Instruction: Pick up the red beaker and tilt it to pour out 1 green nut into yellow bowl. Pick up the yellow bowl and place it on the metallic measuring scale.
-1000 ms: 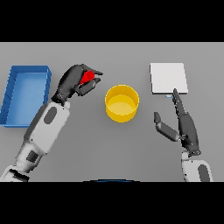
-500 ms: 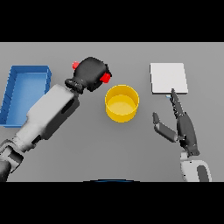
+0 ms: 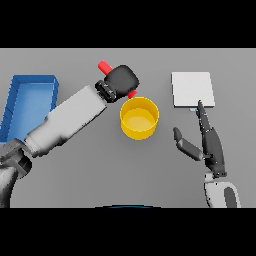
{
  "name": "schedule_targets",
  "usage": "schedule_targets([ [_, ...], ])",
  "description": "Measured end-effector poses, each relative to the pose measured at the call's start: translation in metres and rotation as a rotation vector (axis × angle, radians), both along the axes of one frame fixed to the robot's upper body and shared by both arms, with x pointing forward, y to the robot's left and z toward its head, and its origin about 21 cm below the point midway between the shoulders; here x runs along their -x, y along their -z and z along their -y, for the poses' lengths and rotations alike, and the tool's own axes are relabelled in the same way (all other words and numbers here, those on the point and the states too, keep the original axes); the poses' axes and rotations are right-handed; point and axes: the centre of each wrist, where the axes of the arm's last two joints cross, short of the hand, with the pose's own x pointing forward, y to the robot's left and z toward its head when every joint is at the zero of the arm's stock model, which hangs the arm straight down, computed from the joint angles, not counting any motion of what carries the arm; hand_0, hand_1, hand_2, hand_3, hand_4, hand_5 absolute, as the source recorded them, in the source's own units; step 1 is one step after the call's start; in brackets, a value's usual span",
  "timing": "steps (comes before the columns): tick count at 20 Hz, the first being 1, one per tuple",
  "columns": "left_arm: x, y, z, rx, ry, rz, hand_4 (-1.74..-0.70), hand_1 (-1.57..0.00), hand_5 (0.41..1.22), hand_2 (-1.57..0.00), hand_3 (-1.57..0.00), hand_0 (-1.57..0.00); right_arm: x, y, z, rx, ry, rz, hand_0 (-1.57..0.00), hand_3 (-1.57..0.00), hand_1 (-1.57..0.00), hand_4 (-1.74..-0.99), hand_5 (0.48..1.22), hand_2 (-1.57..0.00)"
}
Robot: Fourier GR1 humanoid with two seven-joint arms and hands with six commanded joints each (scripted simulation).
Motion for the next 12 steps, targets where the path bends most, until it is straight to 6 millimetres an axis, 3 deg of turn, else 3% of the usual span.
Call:
schedule_targets([
  [3, -0.002, -0.007, 0.008, -0.128, 0.021, 0.055, -1.73, -1.57, 1.22, -1.57, -1.57, -1.57, 0.0, -0.002, -0.001, 0.012, -0.002, 0.013, 0.0, 0.0, 0.0, -1.191, 0.649, 0.0],
  [8, -0.003, 0.002, 0.015, -0.302, 0.112, 0.117, -1.74, -1.57, 1.221, -1.57, -1.57, -1.57, -0.001, 0.001, -0.003, 0.008, 0.008, 0.004, 0.0, 0.0, 0.0, -1.179, 0.627, 0.0],
  [12, 0.003, 0.001, 0.031, -0.449, 0.206, 0.212, -1.73, -1.57, 1.221, -1.57, -1.57, -1.57, -0.001, -0.001, -0.003, 0.009, 0.01, 0.008, 0.0, 0.0, 0.0, -1.165, 0.626, 0.0],
])
